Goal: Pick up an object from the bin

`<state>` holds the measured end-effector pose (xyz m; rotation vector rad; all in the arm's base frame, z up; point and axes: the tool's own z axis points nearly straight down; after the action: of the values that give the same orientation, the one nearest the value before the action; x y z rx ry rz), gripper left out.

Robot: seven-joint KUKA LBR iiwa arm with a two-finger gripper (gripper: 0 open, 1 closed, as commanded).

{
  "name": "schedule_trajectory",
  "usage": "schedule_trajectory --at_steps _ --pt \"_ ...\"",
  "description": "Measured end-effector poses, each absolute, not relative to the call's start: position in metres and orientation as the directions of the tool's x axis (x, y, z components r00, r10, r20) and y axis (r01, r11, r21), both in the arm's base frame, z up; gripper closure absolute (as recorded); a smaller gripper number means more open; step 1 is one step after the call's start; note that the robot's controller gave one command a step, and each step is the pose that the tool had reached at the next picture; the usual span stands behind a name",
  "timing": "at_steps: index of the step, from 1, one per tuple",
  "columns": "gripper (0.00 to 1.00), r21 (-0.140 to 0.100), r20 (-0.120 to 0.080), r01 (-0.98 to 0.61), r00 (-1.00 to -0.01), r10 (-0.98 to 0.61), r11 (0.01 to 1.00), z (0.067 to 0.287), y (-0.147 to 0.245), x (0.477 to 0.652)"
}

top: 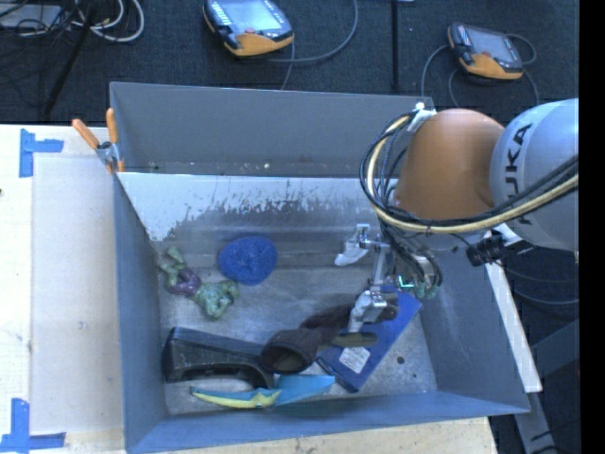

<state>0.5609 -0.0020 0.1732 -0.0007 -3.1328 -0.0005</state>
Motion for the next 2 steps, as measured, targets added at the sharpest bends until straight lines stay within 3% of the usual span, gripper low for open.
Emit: schedule_trajectory --at_steps 1,2 --pt "0.0 0.0 0.001 0.0 -1.0 0.0 1.0 0.177 -0.002 0.563" --pt "0.0 0.001 0.001 0.054 -0.999 0.054 0.999 0.129 -0.031 0.568"
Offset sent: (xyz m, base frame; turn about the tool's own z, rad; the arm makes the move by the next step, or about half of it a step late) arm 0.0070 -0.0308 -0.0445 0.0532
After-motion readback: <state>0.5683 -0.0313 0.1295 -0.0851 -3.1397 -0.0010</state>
